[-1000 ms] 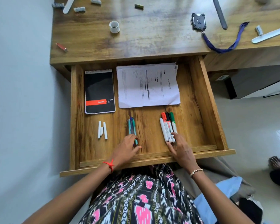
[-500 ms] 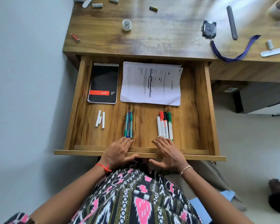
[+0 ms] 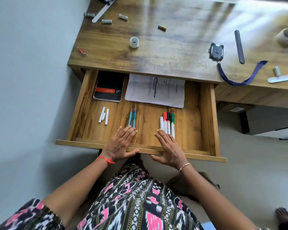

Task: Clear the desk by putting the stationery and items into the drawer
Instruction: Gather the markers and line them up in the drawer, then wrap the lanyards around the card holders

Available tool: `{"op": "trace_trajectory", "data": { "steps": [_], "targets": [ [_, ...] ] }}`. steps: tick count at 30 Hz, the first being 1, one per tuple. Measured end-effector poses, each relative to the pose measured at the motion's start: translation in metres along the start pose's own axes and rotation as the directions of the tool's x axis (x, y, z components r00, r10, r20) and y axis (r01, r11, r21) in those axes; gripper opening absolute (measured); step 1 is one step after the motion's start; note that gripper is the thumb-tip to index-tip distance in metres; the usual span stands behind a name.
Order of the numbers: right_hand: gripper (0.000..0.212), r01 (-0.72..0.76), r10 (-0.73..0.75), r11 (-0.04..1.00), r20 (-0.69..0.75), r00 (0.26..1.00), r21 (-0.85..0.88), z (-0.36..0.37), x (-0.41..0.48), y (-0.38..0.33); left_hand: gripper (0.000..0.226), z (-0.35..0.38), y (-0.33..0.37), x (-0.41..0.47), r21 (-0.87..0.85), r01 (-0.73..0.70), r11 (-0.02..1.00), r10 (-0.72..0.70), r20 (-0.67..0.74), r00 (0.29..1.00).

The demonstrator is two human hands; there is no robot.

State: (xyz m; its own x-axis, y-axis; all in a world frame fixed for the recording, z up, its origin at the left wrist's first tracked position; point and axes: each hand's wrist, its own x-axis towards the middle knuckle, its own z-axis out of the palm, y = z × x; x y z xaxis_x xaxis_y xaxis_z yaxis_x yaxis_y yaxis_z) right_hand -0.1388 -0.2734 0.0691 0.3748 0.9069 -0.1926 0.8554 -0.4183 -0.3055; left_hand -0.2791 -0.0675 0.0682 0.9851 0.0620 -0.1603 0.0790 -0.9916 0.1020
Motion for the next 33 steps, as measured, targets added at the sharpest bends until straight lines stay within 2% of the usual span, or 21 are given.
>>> {"op": "trace_trajectory", "data": {
  "steps": [6, 9, 13, 18, 23, 29, 33],
  "targets": [
    [0.091, -0.018, 0.016, 0.995, -0.023, 1.000, -0.097, -0.024, 0.058, 0.033, 0.081, -0.013, -0.036, 0.061, 0.032, 0.011, 0.999, -0.010, -0.050, 0.999],
    [0.094, -0.014, 0.008, 0.988, -0.040, 0.999, -0.155, -0.038, 0.090, 0.049, 0.086, -0.020, -0.056, 0.094, 0.050, -0.008, 0.999, 0.013, -0.103, 0.995],
    [0.096, -0.025, 0.011, 0.987, -0.089, 0.996, -0.159, -0.060, 0.131, 0.072, 0.096, -0.034, -0.085, 0.139, -0.015, -0.028, 0.999, 0.026, -0.158, 0.987],
    [0.106, -0.083, 0.056, 0.970, -0.123, 0.991, -0.230, -0.087, 0.177, 0.097, 0.107, -0.052, -0.116, 0.189, 0.087, 0.005, 0.996, 0.010, -0.172, 0.985],
    [0.113, -0.160, 0.131, 0.952, -0.127, 0.983, -0.262, -0.105, 0.213, 0.116, 0.116, -0.074, -0.134, 0.229, 0.185, 0.020, 0.983, 0.003, -0.127, 0.992],
    [0.103, -0.181, 0.148, 0.952, -0.147, 0.978, -0.245, -0.116, 0.247, 0.130, 0.112, -0.092, -0.146, 0.269, 0.252, 0.014, 0.968, -0.001, -0.050, 0.999],
    [0.090, -0.187, 0.147, 0.948, -0.166, 0.975, -0.258, -0.113, 0.253, 0.130, 0.105, -0.086, -0.147, 0.276, 0.264, -0.008, 0.965, 0.025, -0.061, 0.998]
  ]
}}
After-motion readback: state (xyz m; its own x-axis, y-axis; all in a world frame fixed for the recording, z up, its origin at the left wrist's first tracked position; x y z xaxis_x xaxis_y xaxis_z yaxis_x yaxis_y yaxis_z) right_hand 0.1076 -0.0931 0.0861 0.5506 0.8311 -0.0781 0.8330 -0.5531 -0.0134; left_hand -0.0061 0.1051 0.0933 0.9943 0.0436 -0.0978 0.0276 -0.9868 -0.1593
